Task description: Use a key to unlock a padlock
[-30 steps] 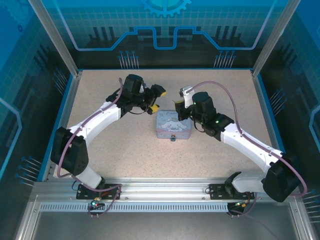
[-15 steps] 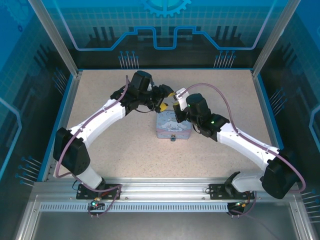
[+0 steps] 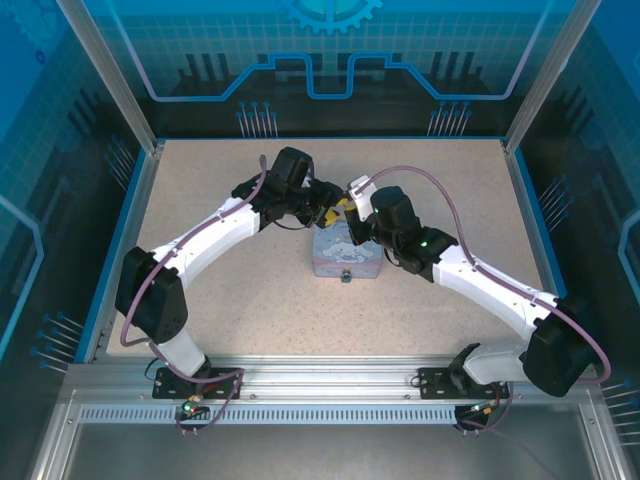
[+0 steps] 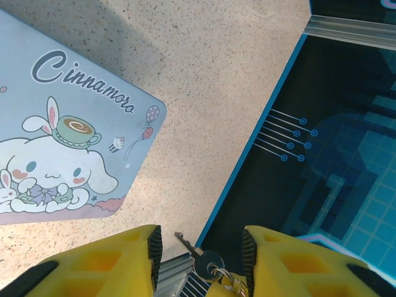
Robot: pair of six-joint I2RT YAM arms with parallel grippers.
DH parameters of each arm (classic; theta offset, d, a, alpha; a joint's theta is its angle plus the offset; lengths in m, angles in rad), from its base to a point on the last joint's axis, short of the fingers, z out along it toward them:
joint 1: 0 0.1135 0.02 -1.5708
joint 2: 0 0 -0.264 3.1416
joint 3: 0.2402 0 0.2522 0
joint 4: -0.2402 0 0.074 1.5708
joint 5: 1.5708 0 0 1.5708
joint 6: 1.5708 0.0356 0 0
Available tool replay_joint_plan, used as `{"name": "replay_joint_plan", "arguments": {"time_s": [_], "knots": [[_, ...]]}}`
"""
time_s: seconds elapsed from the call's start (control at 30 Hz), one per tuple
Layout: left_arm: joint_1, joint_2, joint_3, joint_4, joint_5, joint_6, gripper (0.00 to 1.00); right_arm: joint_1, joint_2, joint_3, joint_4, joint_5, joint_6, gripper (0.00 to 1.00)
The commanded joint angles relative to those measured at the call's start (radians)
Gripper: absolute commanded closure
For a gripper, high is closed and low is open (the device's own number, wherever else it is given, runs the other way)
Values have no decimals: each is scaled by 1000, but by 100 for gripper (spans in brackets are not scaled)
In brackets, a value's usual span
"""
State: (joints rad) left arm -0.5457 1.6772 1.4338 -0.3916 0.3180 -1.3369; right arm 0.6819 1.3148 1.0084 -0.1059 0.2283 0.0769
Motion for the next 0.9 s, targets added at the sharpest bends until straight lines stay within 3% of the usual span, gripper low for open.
{"name": "replay_joint_plan", "arguments": {"time_s": [0.0, 0.33, 0.6, 0.67, 0.73, 0.8, 0.87], "knots": [[-5, 18, 34, -11, -7, -8, 61, 13, 9, 27, -7, 1, -9, 100], [-13, 36, 53, -11, -6, -8, 72, 14, 17, 31, -6, -4, -7, 100], [-19, 45, 56, -7, -7, -11, 98, 13, 15, 32, -12, -8, -5, 100], [-19, 47, 53, -6, -8, -3, 100, 14, 9, 37, -28, -5, 1, 99], [-19, 45, 46, 2, -15, 15, 100, 0, -14, 38, -55, -10, 23, 69], [-15, 43, 33, 19, -32, 52, 100, -40, -61, 24, -78, -49, 69, 53], [-15, 37, 19, 42, -50, 105, 100, -106, -110, 0, -96, -137, 138, 45]]}}
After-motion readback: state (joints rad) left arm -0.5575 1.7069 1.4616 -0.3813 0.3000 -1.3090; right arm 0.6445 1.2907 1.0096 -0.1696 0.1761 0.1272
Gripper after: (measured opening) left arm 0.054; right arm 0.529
